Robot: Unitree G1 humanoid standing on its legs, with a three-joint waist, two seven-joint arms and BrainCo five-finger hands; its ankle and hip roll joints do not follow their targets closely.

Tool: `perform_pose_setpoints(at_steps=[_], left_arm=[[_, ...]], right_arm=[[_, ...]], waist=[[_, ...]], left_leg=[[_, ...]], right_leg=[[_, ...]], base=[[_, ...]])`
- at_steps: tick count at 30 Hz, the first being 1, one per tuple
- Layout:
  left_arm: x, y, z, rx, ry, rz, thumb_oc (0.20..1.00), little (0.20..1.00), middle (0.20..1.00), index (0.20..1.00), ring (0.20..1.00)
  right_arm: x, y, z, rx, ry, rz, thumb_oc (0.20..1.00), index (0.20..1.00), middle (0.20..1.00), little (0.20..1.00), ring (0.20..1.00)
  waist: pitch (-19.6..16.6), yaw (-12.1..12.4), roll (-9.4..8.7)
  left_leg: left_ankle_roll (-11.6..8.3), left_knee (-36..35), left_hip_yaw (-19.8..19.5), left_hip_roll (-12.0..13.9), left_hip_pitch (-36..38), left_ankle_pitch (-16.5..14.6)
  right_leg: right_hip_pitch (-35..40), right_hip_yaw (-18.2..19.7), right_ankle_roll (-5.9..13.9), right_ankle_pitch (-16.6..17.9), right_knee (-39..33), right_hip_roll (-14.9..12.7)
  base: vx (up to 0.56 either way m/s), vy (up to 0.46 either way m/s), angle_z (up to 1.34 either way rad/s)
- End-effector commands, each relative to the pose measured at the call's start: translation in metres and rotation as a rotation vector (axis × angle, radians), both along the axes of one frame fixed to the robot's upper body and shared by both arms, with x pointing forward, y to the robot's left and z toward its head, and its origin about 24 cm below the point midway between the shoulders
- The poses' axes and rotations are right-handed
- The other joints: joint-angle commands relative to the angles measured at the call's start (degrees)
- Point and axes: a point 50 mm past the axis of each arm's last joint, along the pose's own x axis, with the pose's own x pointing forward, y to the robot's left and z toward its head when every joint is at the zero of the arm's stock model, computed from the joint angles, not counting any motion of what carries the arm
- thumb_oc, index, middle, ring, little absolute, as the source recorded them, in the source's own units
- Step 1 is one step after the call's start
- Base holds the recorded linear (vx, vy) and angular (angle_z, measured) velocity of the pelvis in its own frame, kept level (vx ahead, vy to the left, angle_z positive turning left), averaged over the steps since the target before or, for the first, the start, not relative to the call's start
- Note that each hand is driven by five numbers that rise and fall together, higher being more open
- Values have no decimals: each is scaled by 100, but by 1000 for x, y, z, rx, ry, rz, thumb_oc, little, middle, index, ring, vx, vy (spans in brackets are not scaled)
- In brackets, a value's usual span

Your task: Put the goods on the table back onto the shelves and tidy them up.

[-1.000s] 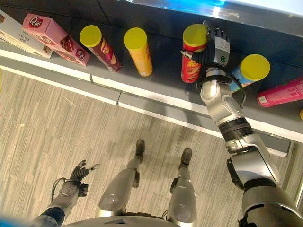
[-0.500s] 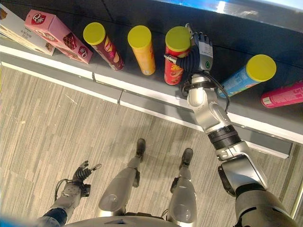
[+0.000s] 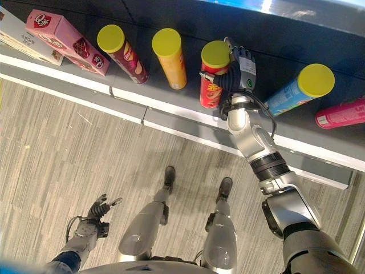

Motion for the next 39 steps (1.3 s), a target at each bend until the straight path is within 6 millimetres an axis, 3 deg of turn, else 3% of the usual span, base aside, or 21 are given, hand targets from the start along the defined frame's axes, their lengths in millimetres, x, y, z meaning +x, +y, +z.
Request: perform_pose_setpoints(at_steps=[1,11,33,34,35,36,39], left_arm=[[-4,7,-3,30,34,2,1000,1000,1000,1000,1000],[-1,6,-2,36,31,2,1000,1000,1000,1000,1000],[0,4,-2,32,25,10,1000,1000,1000,1000,1000],[0,4,-2,32,26,11,1000,1000,1000,1000,1000],[0,4,-2,32,26,11,1000,1000,1000,1000,1000],[1,3,-2,32,26,11,1000,1000,1000,1000,1000],[1,3,-1,33,23,10,1000,1000,1000,1000,1000]], right_arm=[[-5,-5,37,-32,-162,-17,200,200,200,200,200],[-7,-14,46,-30,-205,-63,200,200,200,200,200],[-6,-13,39,-7,-193,-62,200,200,200,200,200],[-7,-12,38,-6,-202,-69,595,595,595,595,595],[-7,-12,38,-6,-202,-69,595,595,595,595,595],[-7,-12,36,-9,-201,-72,1000,1000,1000,1000,1000],[-8,-11,36,-12,-214,-78,1000,1000,1000,1000,1000]], waist=[[-154,-52,-34],[-165,-95,-34],[-173,-103,-20],[-166,-106,-18],[-166,-106,-18],[-165,-107,-17],[-165,-119,-15]], left_leg=[[-170,25,191,-158,83,-371],[-175,25,208,-158,76,-374],[-174,25,213,-162,47,-362],[-174,27,217,-161,54,-358],[-174,27,217,-161,54,-358],[-174,28,218,-160,58,-357],[-175,27,222,-160,56,-362]], right_leg=[[191,230,436,-462,359,-383],[162,239,439,-456,372,-399],[117,241,449,-439,385,-403],[117,236,449,-440,386,-404],[117,236,449,-440,386,-404],[117,238,449,-441,387,-402],[110,245,449,-442,386,-398]], base=[[0,0,0],[0,0,0],[0,0,0],[0,0,0],[0,0,0],[0,0,0],[0,0,0]])
